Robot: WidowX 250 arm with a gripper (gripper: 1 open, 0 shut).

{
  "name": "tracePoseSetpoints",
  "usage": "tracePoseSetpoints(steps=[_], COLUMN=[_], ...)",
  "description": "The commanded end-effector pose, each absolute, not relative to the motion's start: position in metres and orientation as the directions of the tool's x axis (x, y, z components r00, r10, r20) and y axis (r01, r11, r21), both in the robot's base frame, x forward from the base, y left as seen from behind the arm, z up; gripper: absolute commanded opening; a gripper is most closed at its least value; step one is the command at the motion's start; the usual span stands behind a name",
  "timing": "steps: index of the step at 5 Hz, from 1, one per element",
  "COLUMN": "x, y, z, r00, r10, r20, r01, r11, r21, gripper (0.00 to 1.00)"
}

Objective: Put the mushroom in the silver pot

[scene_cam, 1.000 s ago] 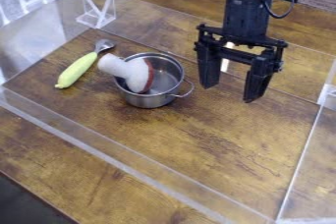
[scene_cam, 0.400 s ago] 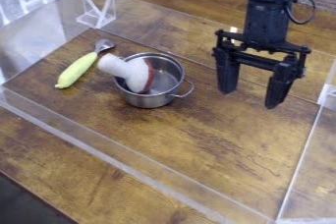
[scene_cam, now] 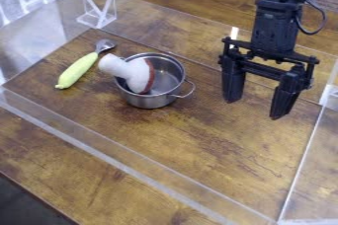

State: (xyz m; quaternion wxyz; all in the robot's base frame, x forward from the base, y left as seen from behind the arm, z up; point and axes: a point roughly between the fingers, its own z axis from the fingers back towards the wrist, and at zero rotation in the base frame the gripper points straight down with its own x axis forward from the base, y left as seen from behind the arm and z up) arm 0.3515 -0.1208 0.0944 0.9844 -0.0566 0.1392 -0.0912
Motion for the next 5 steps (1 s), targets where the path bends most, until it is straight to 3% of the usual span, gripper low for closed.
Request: tracePoseSetpoints(steps=[1,4,5], x=[0.3549,0.3546,0.3477], y=[-0.1266,-0.1281,-0.1242], z=[0.1192,0.1292,0.1236], r00=[0.934,0.826,0.837], r10=[-0.288,-0.499,-0.474], r20=[-0.210,-0.263,-0.275], r01=[0.263,0.469,0.437], r11=[0.955,0.866,0.880], r21=[-0.141,-0.172,-0.187], gripper=[1.00,1.00,1.00])
